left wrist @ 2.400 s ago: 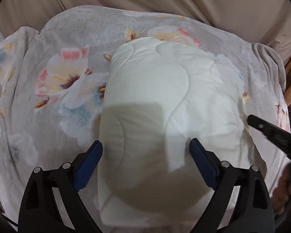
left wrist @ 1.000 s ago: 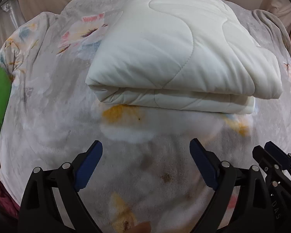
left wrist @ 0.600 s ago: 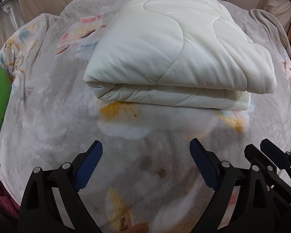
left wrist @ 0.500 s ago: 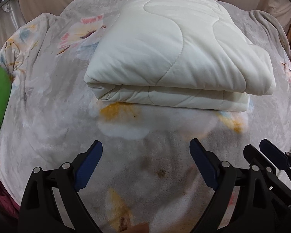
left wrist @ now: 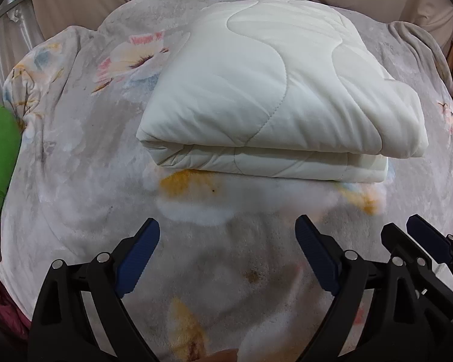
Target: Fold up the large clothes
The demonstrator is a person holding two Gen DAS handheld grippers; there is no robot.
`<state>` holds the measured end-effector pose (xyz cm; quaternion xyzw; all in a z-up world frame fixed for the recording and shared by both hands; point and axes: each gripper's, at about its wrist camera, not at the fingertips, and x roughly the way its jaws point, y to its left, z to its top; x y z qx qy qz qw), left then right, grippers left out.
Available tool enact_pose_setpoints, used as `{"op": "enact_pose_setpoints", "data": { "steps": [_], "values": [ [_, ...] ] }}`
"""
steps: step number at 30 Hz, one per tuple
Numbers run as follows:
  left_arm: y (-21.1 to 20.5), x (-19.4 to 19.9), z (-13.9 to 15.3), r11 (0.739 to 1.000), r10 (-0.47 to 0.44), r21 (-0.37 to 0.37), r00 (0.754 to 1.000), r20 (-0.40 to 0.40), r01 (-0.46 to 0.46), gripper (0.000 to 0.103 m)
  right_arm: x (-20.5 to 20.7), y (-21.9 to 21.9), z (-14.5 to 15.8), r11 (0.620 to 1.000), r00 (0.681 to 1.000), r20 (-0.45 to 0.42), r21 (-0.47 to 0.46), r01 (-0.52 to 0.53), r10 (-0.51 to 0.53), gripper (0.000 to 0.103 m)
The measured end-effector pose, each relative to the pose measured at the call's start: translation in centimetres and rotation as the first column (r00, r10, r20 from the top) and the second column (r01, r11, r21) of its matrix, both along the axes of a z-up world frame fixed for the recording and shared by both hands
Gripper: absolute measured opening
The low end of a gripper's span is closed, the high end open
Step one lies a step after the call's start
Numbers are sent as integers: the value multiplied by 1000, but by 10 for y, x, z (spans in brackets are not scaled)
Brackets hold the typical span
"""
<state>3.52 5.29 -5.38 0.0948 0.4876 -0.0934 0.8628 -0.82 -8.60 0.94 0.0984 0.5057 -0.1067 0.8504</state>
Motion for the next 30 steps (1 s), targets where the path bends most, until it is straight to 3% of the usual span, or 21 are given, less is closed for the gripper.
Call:
{"op": "enact_pose_setpoints", "data": {
  "steps": [30],
  "values": [
    [-5, 8, 1, 1000, -14, 14, 1000, 14, 14, 86, 8, -4, -2, 1000, 1000, -4, 1, 8, -8, 32]
  ]
}}
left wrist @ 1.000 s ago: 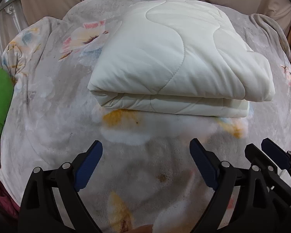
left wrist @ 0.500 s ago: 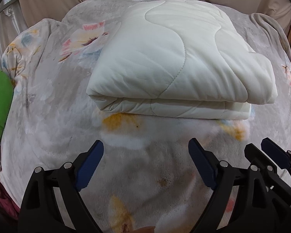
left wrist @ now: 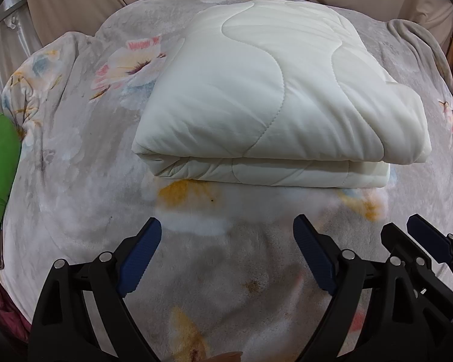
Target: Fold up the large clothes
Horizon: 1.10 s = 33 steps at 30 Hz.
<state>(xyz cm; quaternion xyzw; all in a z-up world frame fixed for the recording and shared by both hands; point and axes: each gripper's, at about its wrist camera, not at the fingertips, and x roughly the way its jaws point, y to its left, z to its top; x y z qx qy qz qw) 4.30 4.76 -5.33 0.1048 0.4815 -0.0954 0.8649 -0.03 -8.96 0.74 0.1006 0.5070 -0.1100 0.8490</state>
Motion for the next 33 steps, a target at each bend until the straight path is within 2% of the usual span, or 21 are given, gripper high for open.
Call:
{"op": "enact_pose_setpoints", "data": {
  "steps": [7, 11, 21, 33],
  "values": [
    [1, -1, 1, 1000, 2, 4, 1000, 7, -2, 86, 0, 0, 0, 1000, 1000, 0, 0, 2, -2, 32],
    [2, -2, 2, 1000, -7, -2, 1000, 5, 7, 82, 0, 1, 0, 1000, 1000, -1, 0, 1, -1, 32],
    [0, -4, 3, 1000, -10, 9, 1000, 25, 9, 82, -1, 1, 0, 1000, 1000, -1, -1, 2, -2, 32],
    [1, -2, 3, 1000, -9, 8, 1000, 11, 9, 82, -1, 3, 0, 1000, 1000, 2, -2, 4, -4, 32]
  ]
}}
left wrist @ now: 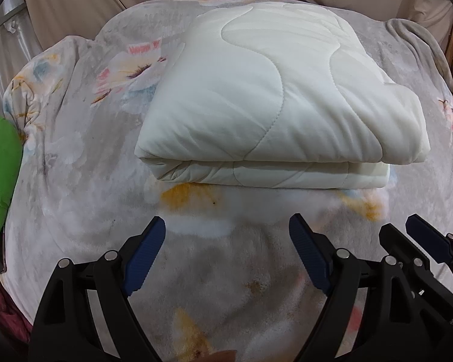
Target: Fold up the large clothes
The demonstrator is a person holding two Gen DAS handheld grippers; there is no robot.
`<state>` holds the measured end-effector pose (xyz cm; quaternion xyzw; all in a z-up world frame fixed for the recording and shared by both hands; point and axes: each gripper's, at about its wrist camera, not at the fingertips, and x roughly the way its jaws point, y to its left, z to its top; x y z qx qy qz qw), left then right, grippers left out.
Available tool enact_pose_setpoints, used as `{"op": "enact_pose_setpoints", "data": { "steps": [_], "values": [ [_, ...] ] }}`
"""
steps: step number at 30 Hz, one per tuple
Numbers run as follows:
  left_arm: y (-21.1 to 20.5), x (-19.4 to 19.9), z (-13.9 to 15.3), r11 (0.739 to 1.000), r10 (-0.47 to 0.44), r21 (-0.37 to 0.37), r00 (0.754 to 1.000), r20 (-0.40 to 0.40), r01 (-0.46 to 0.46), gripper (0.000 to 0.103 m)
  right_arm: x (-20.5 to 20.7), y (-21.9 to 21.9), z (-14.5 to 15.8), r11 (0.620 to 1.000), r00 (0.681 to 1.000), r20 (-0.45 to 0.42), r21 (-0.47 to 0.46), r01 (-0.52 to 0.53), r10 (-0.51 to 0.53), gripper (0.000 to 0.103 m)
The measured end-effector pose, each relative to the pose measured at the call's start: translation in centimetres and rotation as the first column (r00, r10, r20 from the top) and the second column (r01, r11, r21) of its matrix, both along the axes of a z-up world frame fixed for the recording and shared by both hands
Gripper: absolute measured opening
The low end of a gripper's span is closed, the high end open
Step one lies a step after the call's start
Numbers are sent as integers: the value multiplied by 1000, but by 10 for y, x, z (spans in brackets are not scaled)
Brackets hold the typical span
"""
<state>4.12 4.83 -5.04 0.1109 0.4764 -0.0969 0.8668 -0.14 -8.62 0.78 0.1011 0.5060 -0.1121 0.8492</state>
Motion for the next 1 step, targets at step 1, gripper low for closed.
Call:
{"op": "enact_pose_setpoints", "data": {
  "steps": [1],
  "values": [
    [0, 0, 0, 1000, 0, 0, 1000, -1, 0, 82, 0, 0, 0, 1000, 1000, 1, -2, 0, 0, 32]
  ]
}}
